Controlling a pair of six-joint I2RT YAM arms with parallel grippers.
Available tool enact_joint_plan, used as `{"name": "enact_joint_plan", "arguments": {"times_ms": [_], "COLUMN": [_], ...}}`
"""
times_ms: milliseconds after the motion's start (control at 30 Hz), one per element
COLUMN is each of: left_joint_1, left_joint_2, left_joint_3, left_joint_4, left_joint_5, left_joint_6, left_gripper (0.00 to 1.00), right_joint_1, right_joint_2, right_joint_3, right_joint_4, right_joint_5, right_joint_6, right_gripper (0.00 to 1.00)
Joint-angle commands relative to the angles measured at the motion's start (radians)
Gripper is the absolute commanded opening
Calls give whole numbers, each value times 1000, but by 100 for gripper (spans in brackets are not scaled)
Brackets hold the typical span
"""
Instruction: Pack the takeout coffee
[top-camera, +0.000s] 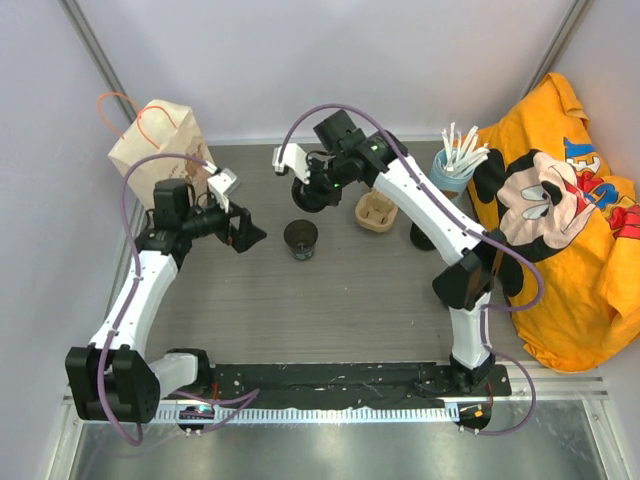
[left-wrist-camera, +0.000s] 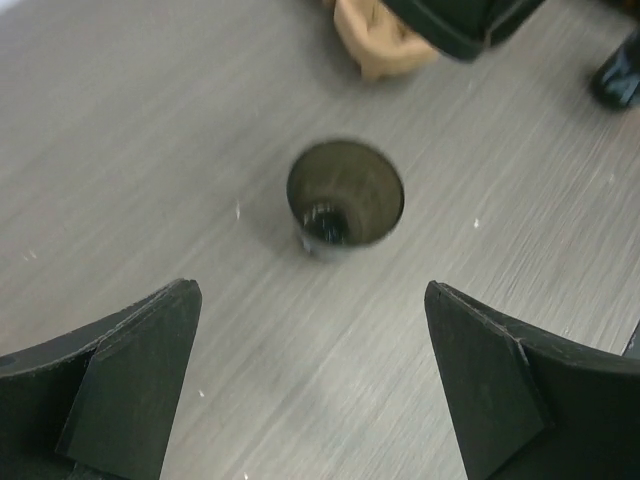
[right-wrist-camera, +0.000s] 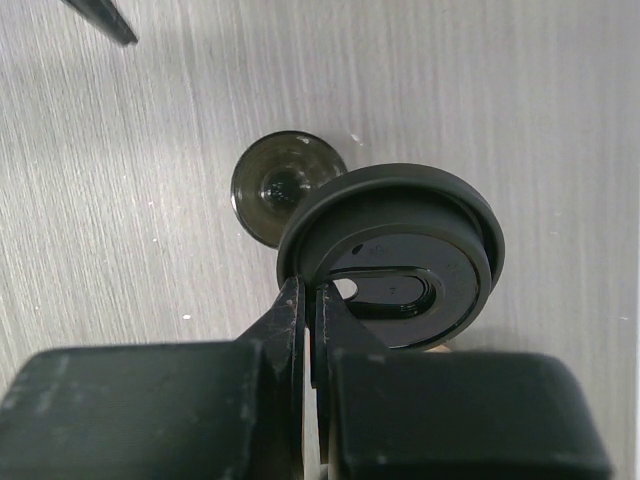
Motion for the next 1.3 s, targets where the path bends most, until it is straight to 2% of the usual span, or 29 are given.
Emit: {"name": "enact_joint_plan", "arguments": {"times_ms": [0, 367, 833, 1267], "left_joint_1": [13, 20, 28, 46], "left_joint_2": [-45, -70, -98, -90], "left_joint_3": [-77, -151, -181, -181], "left_joint_4": [-35, -115, -178, -183], "left_joint_5": [-27, -63, -17, 31], "left_joint_6": [152, 355, 344, 338], "left_gripper": [100, 100, 100, 100], "right_joint_1": [50, 131, 168, 200], "right_joint_2": [45, 142, 262, 299], "right_joint_3": [52, 61, 135, 162], "right_joint_4": [-102, -164, -164, -142], "right_joint_5": [66, 140, 257, 267], "right_joint_6": [16, 29, 19, 16], "right_gripper": [1, 2, 2, 2]}}
